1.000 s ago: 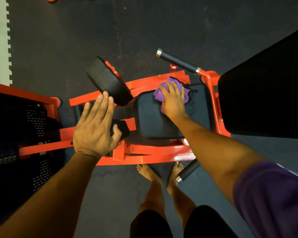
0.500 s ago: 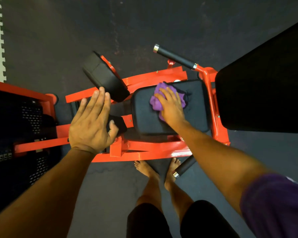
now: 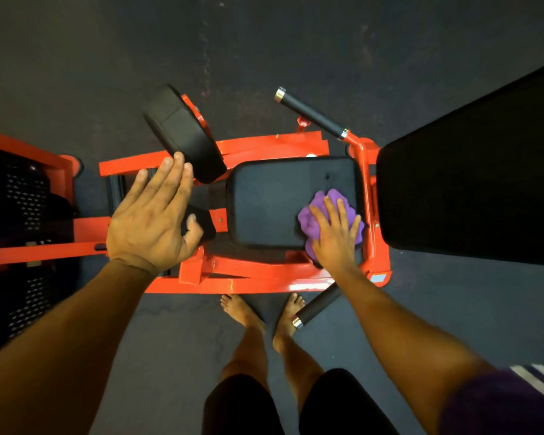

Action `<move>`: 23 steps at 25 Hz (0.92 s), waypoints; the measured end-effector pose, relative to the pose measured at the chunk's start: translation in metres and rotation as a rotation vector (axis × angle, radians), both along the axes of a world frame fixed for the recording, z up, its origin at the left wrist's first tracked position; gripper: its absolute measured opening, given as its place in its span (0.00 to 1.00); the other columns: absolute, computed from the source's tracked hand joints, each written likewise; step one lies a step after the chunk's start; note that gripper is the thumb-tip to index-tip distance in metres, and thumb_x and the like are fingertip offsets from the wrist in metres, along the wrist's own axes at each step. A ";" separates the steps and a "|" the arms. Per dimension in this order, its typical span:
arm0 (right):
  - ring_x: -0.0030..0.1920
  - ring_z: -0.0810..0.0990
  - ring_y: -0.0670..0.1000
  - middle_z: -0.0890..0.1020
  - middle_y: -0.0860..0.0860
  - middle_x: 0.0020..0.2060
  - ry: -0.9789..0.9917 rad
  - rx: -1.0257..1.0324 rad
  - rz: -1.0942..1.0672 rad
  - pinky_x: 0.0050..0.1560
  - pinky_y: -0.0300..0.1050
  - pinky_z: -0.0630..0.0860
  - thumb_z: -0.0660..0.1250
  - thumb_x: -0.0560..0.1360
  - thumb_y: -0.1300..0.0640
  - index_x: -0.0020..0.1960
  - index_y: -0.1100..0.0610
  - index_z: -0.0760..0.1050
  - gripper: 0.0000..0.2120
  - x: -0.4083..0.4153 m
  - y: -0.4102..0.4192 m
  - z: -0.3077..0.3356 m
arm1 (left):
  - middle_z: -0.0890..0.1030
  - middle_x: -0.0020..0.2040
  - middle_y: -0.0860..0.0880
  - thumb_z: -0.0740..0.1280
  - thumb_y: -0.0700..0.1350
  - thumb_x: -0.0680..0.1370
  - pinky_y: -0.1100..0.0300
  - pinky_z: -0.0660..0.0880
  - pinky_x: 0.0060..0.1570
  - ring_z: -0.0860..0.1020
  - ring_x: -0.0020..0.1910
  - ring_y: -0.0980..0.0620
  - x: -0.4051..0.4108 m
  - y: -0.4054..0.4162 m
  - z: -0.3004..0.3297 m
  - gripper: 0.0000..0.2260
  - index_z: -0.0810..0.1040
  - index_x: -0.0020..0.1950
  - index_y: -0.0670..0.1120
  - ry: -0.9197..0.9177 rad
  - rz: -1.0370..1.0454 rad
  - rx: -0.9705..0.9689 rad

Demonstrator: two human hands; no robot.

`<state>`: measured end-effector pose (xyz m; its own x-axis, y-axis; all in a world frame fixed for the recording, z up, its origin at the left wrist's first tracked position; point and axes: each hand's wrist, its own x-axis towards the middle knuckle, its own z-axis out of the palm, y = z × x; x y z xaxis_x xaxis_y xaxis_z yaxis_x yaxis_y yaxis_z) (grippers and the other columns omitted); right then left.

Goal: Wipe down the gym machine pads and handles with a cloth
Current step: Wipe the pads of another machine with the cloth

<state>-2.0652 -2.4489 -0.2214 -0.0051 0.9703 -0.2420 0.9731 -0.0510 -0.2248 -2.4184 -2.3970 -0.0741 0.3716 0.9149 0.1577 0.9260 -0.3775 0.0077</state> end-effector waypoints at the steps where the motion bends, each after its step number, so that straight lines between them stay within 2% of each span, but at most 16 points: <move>1: 0.80 0.55 0.60 0.63 0.54 0.79 0.006 0.010 -0.049 0.73 0.75 0.50 0.68 0.67 0.57 0.74 0.49 0.70 0.34 -0.001 0.030 -0.002 | 0.61 0.82 0.41 0.58 0.50 0.77 0.44 0.59 0.79 0.62 0.81 0.45 0.000 0.000 -0.001 0.33 0.61 0.82 0.39 -0.004 0.000 0.002; 4: 0.80 0.55 0.58 0.64 0.54 0.77 0.012 -0.045 -0.212 0.74 0.73 0.51 0.68 0.73 0.58 0.76 0.49 0.67 0.32 0.008 0.123 -0.003 | 0.61 0.82 0.41 0.58 0.50 0.77 0.44 0.59 0.78 0.62 0.81 0.44 0.000 0.000 -0.002 0.33 0.62 0.82 0.39 -0.006 -0.010 0.005; 7: 0.77 0.62 0.57 0.69 0.53 0.73 0.010 -0.021 -0.226 0.72 0.71 0.61 0.67 0.75 0.54 0.75 0.50 0.68 0.28 0.019 0.150 -0.008 | 0.62 0.82 0.40 0.58 0.50 0.77 0.43 0.60 0.78 0.63 0.81 0.44 0.000 -0.001 0.000 0.33 0.62 0.81 0.39 0.000 -0.006 0.016; 10: 0.79 0.58 0.60 0.64 0.55 0.78 0.040 0.023 -0.174 0.74 0.68 0.59 0.66 0.73 0.55 0.77 0.49 0.66 0.32 0.029 0.073 -0.007 | 0.61 0.82 0.40 0.58 0.50 0.78 0.43 0.60 0.78 0.62 0.81 0.44 0.000 0.001 0.000 0.33 0.62 0.81 0.39 -0.019 -0.005 0.004; 13: 0.78 0.61 0.63 0.65 0.57 0.77 0.102 0.038 -0.270 0.76 0.61 0.61 0.62 0.70 0.56 0.74 0.52 0.70 0.31 0.031 -0.019 -0.003 | 0.62 0.82 0.40 0.58 0.49 0.77 0.42 0.61 0.78 0.63 0.80 0.44 -0.001 -0.001 -0.001 0.33 0.62 0.81 0.39 -0.021 -0.001 0.004; 15: 0.76 0.63 0.63 0.68 0.60 0.74 0.158 0.056 -0.332 0.76 0.59 0.61 0.59 0.71 0.59 0.71 0.55 0.72 0.28 0.035 -0.009 -0.009 | 0.62 0.82 0.40 0.58 0.49 0.76 0.42 0.62 0.78 0.64 0.80 0.44 0.000 0.000 -0.003 0.33 0.62 0.81 0.39 -0.025 -0.008 0.004; 17: 0.71 0.69 0.63 0.72 0.61 0.68 0.127 0.093 -0.368 0.72 0.55 0.66 0.58 0.70 0.59 0.66 0.59 0.75 0.25 0.044 0.050 -0.021 | 0.62 0.82 0.40 0.58 0.49 0.77 0.43 0.61 0.78 0.63 0.80 0.44 -0.001 0.000 -0.003 0.33 0.62 0.81 0.39 -0.026 -0.018 -0.003; 19: 0.57 0.75 0.59 0.75 0.55 0.58 0.089 0.089 -0.384 0.58 0.47 0.69 0.58 0.66 0.57 0.60 0.57 0.77 0.24 0.060 0.125 -0.037 | 0.61 0.82 0.40 0.58 0.49 0.77 0.43 0.61 0.78 0.63 0.81 0.44 -0.002 0.000 -0.003 0.33 0.62 0.81 0.39 -0.025 -0.019 0.005; 20: 0.49 0.71 0.55 0.73 0.50 0.52 0.074 0.065 -0.380 0.50 0.43 0.66 0.59 0.65 0.55 0.58 0.57 0.78 0.24 0.070 0.153 -0.049 | 0.62 0.82 0.40 0.58 0.50 0.77 0.44 0.61 0.78 0.62 0.81 0.44 -0.002 0.000 -0.003 0.33 0.62 0.81 0.39 -0.023 -0.021 0.011; 21: 0.45 0.65 0.50 0.69 0.48 0.49 0.072 0.047 -0.369 0.46 0.41 0.61 0.58 0.64 0.53 0.56 0.57 0.79 0.23 0.078 0.168 -0.059 | 0.62 0.82 0.40 0.58 0.50 0.77 0.44 0.60 0.78 0.62 0.81 0.45 -0.002 0.000 -0.003 0.33 0.62 0.81 0.39 -0.023 -0.026 0.016; 22: 0.45 0.63 0.47 0.66 0.46 0.49 0.079 0.033 -0.337 0.46 0.40 0.58 0.58 0.65 0.52 0.54 0.55 0.79 0.21 0.083 0.170 -0.062 | 0.62 0.82 0.41 0.57 0.50 0.78 0.44 0.60 0.78 0.62 0.81 0.45 -0.002 0.000 -0.002 0.33 0.62 0.81 0.39 -0.027 -0.029 0.023; 23: 0.47 0.66 0.46 0.67 0.46 0.50 0.127 0.029 -0.325 0.48 0.40 0.61 0.59 0.68 0.52 0.53 0.51 0.79 0.17 0.083 0.159 -0.058 | 0.62 0.82 0.41 0.57 0.50 0.78 0.45 0.60 0.78 0.62 0.81 0.45 -0.001 0.000 -0.002 0.33 0.62 0.81 0.39 -0.028 -0.028 0.025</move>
